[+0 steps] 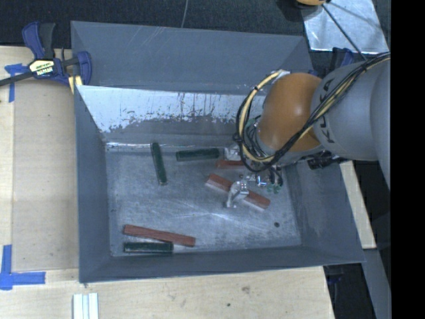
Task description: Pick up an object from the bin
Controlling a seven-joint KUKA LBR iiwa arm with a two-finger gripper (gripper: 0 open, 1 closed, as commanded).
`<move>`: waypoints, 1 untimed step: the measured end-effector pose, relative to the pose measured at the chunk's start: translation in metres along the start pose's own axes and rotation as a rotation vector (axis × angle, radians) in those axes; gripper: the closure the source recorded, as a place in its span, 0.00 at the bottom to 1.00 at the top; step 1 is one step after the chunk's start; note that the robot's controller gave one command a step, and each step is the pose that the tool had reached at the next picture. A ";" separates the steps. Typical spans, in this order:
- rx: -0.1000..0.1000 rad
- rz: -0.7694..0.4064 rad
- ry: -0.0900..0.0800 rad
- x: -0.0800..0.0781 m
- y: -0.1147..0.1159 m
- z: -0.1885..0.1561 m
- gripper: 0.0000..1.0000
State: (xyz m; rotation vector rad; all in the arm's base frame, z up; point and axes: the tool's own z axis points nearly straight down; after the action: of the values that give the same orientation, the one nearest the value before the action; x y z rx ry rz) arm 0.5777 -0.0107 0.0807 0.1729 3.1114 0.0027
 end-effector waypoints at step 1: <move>-0.001 0.279 -0.013 -0.005 0.013 -0.003 1.00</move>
Offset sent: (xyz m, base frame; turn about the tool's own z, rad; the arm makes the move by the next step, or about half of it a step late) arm 0.0000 0.0000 0.0000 0.0000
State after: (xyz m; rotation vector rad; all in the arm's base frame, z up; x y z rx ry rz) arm 0.5841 0.0018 0.0843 0.6016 3.0444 0.0080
